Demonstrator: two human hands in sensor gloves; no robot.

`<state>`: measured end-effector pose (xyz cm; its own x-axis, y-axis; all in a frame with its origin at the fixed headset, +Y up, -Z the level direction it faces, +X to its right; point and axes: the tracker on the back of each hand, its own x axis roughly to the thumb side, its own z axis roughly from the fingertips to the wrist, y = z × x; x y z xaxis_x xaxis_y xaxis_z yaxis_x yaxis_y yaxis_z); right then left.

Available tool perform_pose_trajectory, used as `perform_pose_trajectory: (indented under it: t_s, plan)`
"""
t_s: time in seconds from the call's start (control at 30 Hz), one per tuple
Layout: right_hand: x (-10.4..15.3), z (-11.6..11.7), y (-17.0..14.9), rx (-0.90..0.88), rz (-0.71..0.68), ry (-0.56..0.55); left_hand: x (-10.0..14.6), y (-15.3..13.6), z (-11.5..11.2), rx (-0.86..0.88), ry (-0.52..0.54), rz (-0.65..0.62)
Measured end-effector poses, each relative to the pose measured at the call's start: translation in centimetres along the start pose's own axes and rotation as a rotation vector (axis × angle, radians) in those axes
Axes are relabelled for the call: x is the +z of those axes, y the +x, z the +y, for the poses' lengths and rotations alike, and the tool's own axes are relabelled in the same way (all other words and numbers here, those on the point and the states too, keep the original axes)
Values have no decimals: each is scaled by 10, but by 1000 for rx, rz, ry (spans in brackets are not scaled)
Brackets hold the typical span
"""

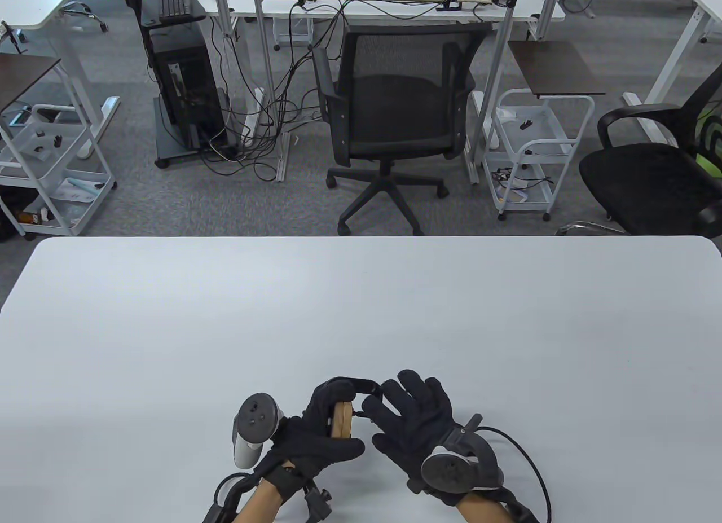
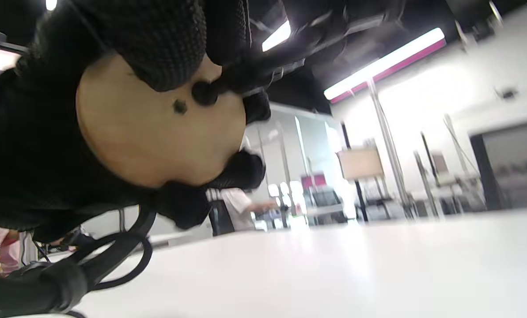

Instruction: Screw the clamp shut

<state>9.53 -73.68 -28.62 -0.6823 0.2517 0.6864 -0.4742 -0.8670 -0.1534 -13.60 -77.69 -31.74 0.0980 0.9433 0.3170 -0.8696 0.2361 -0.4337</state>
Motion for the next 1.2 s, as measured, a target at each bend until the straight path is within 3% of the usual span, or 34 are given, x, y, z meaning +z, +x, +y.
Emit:
perform_pose_trajectory:
  t_s: [0.13,0.53,0.7,0.97,1.07,1.2]
  plan:
    - [-3,9,4,83,79,76,0,-2,-3,-37,-18,7]
    - [-6,11,0,85,182,-54,-3,-12,-13,83,-148,49]
    - [-5,13,-10,59,203,-45,1,-11,13,108,-28,64]
    - [-8,16,-22,-29,253,16,9,12,65,-320,109,75]
    - [-12,16,-26,-80,276,23,16,8,79,-477,92,143]
    - [-20,19,-33,-146,326,44,26,-4,88,-750,108,144]
